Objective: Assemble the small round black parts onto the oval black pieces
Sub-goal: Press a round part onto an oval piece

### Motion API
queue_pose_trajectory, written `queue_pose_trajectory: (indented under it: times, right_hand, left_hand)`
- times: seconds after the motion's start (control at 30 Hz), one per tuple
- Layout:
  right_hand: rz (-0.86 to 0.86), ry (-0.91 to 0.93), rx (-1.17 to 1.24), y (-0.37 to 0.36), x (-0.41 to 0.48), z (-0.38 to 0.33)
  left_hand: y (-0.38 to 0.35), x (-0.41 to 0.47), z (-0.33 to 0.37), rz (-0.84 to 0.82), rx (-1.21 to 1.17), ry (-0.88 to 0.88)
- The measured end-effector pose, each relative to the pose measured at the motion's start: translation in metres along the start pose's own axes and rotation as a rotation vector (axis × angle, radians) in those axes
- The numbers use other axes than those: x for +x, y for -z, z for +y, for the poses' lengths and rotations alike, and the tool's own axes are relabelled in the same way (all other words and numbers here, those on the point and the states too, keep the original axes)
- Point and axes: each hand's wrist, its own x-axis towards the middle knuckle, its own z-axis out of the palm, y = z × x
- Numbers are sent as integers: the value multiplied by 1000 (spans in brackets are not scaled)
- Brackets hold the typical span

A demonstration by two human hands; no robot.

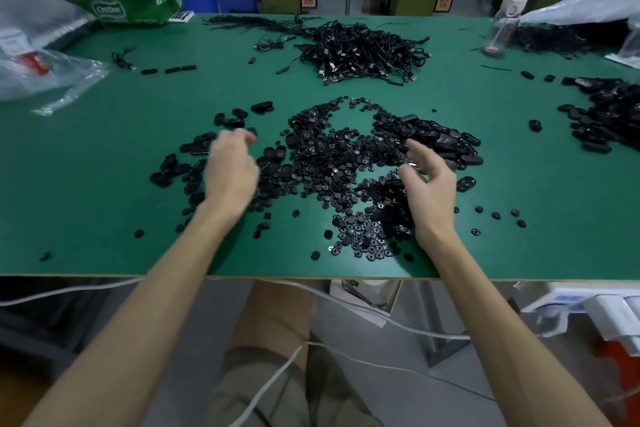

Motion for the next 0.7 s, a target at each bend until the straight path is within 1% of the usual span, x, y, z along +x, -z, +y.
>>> queue_pose_trajectory:
  times: [0.07,0.13,0.2,0.27,0.33,0.4,0.53,0.6,0.7]
  right_hand:
    - [-65,75,-139,-2,-1,1]
    - [-145,148,-313,-5,-1,2]
    - [-246,181,-462,-9,-1,2]
    - [-340,174,-576,-11,0,3]
    - [-395,181,-675,-13,0,5]
    - [-406,199,-724,-15,0,6]
    - [-382,215,-679,-15,0,6]
    - [-370,209,-649,-15,-1,6]
    - [-349,204,-631,-15,-1,6]
  left_hand:
    - [14,13,-27,-20,249,39]
    - [24,21,-46,-85,415,96]
    - [28,27,-59,-111,507,88]
    - [26,31,-65,-93,548,39]
    - [24,34,-65,-71,566,13]
    - [23,36,-64,-55,557,19]
    - [23,32,-56,-13,456,-23]
    - [22,25,-47,1,298,-69]
    - [17,12,-23,-43,-38,-95]
